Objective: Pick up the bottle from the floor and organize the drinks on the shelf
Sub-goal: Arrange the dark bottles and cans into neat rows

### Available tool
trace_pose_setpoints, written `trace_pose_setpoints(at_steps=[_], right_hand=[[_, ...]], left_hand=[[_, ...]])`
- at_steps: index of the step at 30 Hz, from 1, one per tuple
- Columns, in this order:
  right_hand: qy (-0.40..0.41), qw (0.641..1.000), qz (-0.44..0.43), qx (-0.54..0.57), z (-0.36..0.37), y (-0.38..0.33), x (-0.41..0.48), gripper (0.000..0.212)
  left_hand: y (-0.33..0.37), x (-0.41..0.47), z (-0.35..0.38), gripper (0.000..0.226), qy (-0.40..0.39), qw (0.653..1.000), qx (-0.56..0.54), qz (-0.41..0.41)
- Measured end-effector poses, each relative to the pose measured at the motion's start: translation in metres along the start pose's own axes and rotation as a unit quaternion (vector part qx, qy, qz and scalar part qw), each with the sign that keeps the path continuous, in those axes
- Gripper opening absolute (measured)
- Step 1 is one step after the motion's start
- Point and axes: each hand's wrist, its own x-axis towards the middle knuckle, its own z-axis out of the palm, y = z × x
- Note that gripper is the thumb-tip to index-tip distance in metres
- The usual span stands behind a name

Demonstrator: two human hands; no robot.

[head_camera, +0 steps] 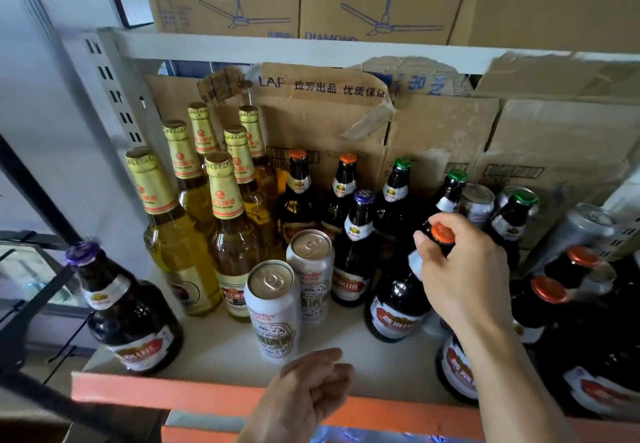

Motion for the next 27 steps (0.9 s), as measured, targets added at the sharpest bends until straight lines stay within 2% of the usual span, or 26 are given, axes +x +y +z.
trace_pose_setpoints(at_steps=[5, 10, 16, 21, 24, 27], right_hand=[[0.011, 0.999, 0.008, 0.036, -0.017, -0.003, -0.005, 0.022], [0.030, 0.993, 0.036, 0.111, -0.031, 0.000, -0.002, 0.016], [0.047, 0.981, 0.050, 0.182, -0.046, -0.007, 0.012, 0.031], [0.026, 0.967, 0.062, 0.246, -0.055, -0.019, 0.025, 0.025], [-0.002, 0.950, 0.073, 0.304, -0.055, -0.027, 0.030, 0.027], [-0.024, 0.927, 0.075, 0.367, -0.052, -0.034, 0.031, 0.018]], left_hand=[[-0.001, 0.001, 0.014, 0.020, 0.010, 1.000, -0.001, -0.015], [-0.001, -0.014, 0.017, 0.026, -0.031, 0.999, -0.016, -0.012], [0.015, -0.049, 0.013, 0.032, -0.050, 0.994, 0.017, 0.094], [0.043, -0.082, 0.010, 0.028, -0.052, 0.978, 0.041, 0.195], [0.062, -0.099, 0.005, 0.025, -0.039, 0.965, 0.081, 0.247], [0.079, -0.111, 0.000, 0.029, -0.023, 0.952, 0.118, 0.283]])
